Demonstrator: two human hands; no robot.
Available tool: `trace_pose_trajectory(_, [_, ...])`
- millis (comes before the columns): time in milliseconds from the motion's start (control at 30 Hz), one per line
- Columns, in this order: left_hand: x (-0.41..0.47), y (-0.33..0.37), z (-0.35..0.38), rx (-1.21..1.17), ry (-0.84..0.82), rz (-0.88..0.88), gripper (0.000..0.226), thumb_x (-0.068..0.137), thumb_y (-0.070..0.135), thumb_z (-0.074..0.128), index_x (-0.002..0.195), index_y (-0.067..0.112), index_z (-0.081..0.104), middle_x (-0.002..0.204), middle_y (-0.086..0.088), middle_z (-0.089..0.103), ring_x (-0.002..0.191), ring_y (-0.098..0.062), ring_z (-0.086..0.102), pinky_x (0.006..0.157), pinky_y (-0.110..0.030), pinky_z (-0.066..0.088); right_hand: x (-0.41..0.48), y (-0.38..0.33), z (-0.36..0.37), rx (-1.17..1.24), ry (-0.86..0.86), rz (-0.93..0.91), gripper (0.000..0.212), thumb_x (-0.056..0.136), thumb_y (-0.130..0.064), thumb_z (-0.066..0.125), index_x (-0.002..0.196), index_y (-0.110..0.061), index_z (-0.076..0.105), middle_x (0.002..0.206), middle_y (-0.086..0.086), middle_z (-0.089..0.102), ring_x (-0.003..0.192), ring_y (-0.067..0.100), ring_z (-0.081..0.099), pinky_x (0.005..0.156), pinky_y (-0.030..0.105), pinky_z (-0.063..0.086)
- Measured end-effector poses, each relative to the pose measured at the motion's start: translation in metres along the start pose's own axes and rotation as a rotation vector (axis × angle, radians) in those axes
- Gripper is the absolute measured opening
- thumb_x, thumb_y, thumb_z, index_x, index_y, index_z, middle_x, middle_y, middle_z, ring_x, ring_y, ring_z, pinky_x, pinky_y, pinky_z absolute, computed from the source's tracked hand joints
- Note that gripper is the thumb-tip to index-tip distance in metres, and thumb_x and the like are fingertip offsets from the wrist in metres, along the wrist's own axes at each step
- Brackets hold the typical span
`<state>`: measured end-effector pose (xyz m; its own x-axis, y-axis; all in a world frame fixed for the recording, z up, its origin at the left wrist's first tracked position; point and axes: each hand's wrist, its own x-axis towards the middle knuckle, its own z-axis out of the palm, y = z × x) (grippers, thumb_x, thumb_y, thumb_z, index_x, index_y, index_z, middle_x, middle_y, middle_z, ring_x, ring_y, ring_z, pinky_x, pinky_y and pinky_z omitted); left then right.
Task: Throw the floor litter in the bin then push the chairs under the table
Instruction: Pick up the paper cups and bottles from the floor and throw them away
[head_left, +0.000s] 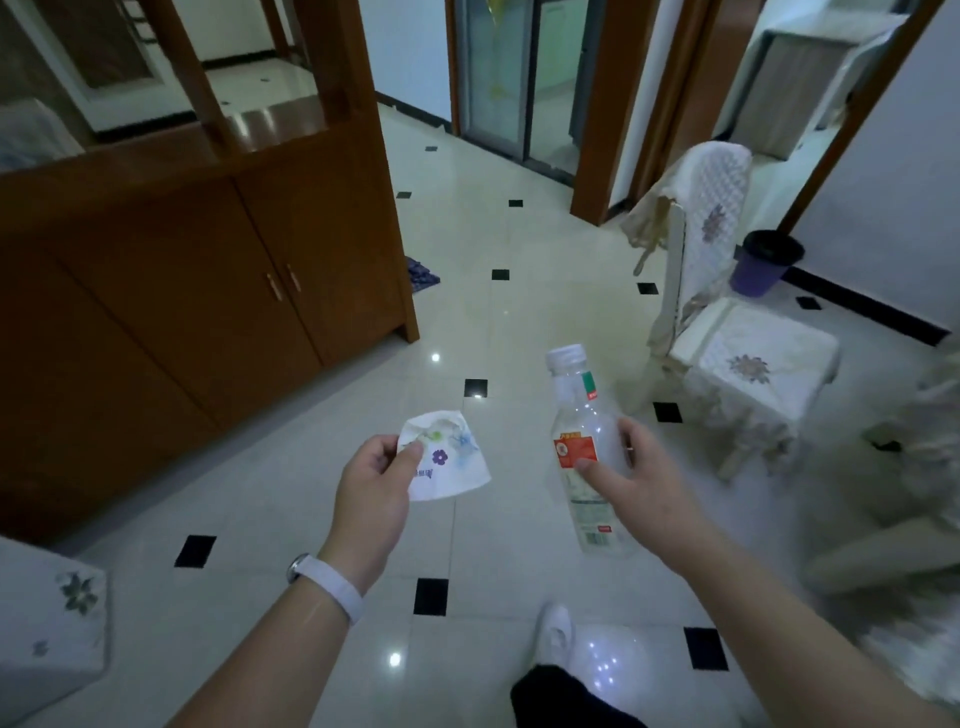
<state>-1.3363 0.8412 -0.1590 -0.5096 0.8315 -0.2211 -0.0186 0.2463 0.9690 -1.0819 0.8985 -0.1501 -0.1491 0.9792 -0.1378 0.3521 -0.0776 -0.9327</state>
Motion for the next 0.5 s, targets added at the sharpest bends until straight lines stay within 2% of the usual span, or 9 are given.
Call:
trace_pose_trajectory(67, [0.030, 0.004, 0.015, 0.003, -0.011, 0.005, 0.012, 0.095, 0.019, 0.062, 0.087, 0.011, 0.066, 0.083, -0.006, 0.073, 0.073, -0.019, 0.064, 0.070, -0.032, 0.048, 0.036, 0.004, -0.003, 0.024, 0.008, 0.001, 0.026, 0.080, -0.034, 0.075, 0.101, -0.034, 0.060, 0.093, -0.013, 0.069, 0.086, 0.007, 0.066, 0.084, 0.039, 0.054])
trace_pose_trajectory(167, [0.085, 0.014, 0.040, 0.038, -0.027, 0.005, 0.012, 0.094, 0.021, 0.063, 0.085, 0.014, 0.067, 0.084, -0.006, 0.074, 0.075, -0.021, 0.066, 0.072, -0.037, 0.049, 0.097, 0.001, -0.007, 0.057, 0.028, 0.019, 0.034, 0.073, -0.048, 0.074, 0.101, -0.036, 0.059, 0.093, -0.015, 0.069, 0.085, 0.003, 0.066, 0.079, 0.035, 0.053])
trace_pose_trajectory(300, [0.157, 0.042, 0.077, 0.060, 0.006, -0.005, 0.013, 0.093, 0.024, 0.064, 0.082, 0.019, 0.068, 0.081, -0.003, 0.074, 0.075, -0.021, 0.065, 0.072, -0.037, 0.048, 0.185, -0.003, -0.022, 0.100, 0.031, 0.028, 0.027, 0.081, -0.034, 0.075, 0.100, -0.037, 0.056, 0.098, -0.014, 0.067, 0.080, -0.007, 0.062, 0.073, 0.025, 0.047])
trace_pose_trajectory(500, [0.246, 0.098, 0.158, 0.051, -0.017, 0.070, 0.016, 0.095, 0.017, 0.062, 0.079, 0.018, 0.066, 0.076, -0.001, 0.072, 0.069, -0.015, 0.063, 0.069, -0.034, 0.047, 0.302, -0.024, -0.073, 0.071, 0.065, 0.017, 0.025, 0.085, -0.028, 0.072, 0.100, -0.037, 0.053, 0.098, -0.018, 0.064, 0.076, -0.013, 0.059, 0.061, 0.010, 0.042])
